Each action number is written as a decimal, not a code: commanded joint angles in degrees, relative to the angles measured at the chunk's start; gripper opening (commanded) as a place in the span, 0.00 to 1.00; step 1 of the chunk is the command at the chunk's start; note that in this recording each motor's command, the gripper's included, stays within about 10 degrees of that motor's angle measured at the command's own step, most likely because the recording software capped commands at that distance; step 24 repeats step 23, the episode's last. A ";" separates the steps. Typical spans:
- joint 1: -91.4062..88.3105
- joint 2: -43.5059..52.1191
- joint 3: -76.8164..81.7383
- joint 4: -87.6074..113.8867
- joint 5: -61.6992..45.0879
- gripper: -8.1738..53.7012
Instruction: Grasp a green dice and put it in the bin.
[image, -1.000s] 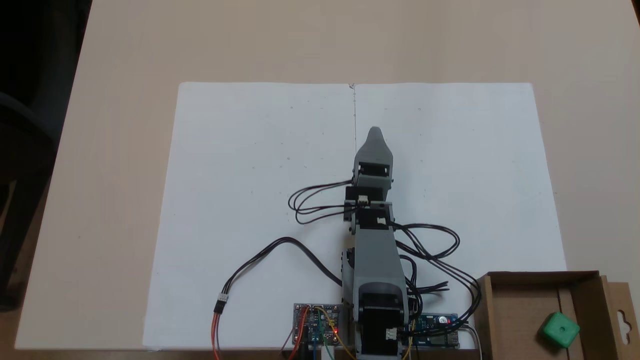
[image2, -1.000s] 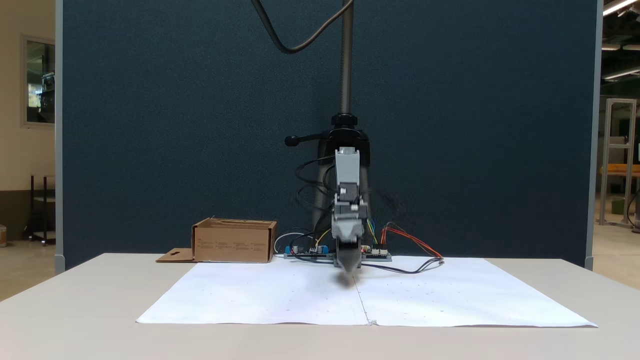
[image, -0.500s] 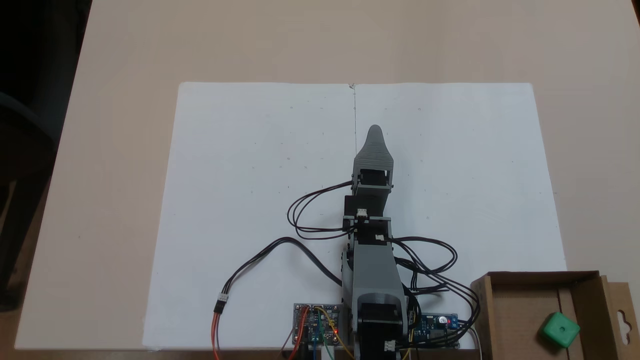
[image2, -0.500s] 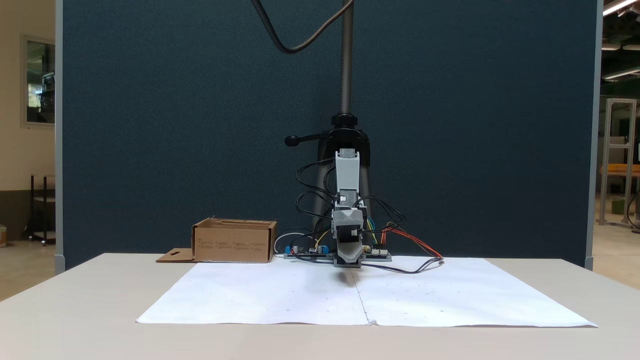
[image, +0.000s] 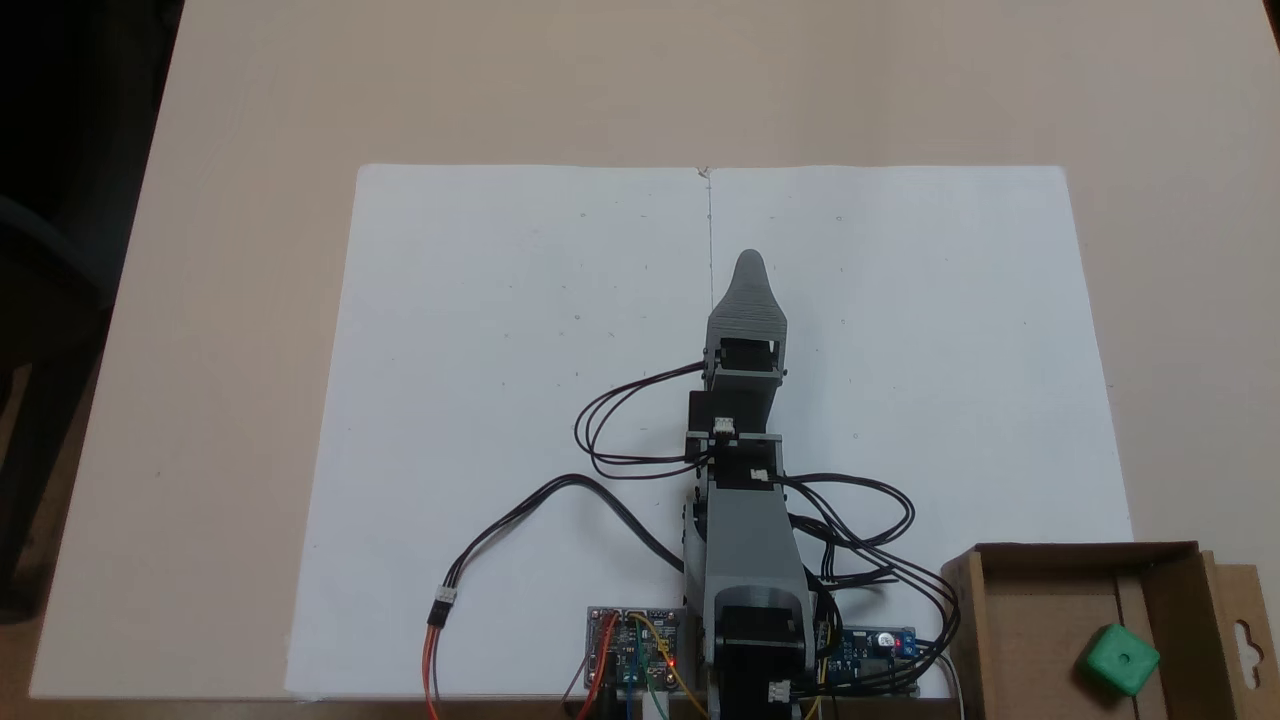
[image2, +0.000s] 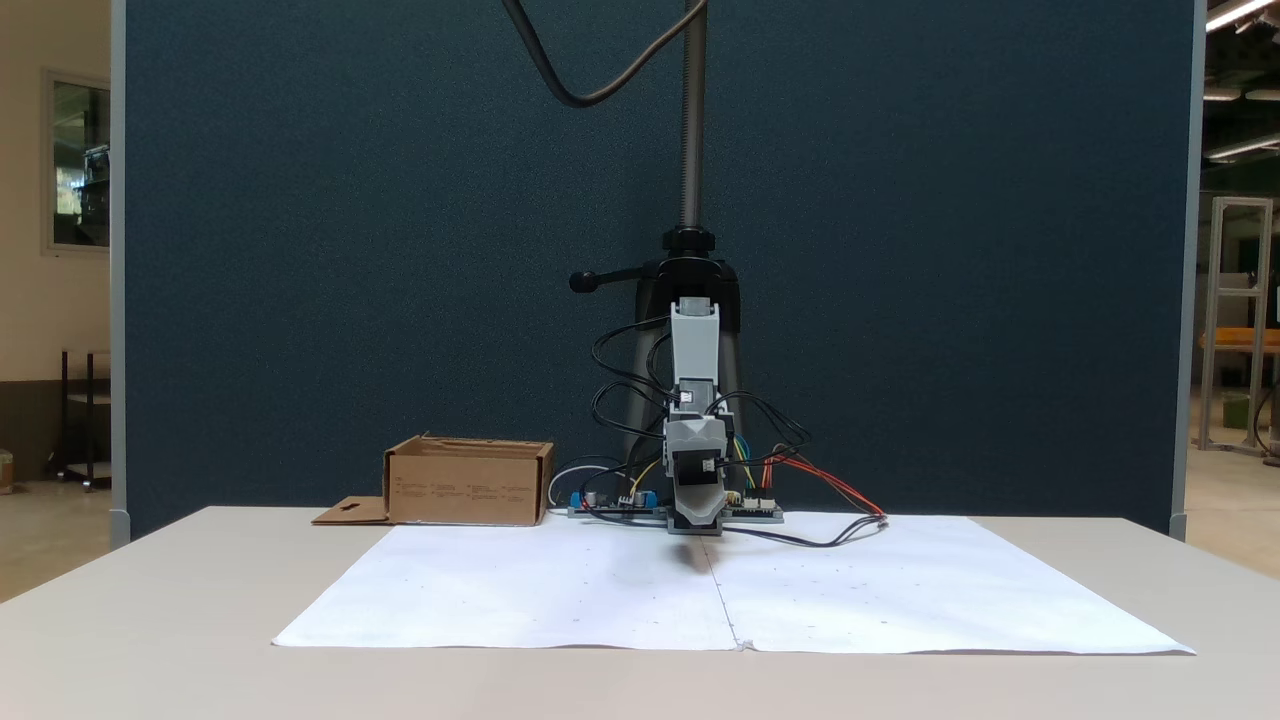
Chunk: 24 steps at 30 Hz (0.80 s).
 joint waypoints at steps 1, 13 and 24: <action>1.14 6.33 10.00 -10.00 -4.31 0.86; 0.53 6.50 10.00 -10.00 -4.31 0.86; 0.53 6.59 10.00 -10.00 -4.31 0.86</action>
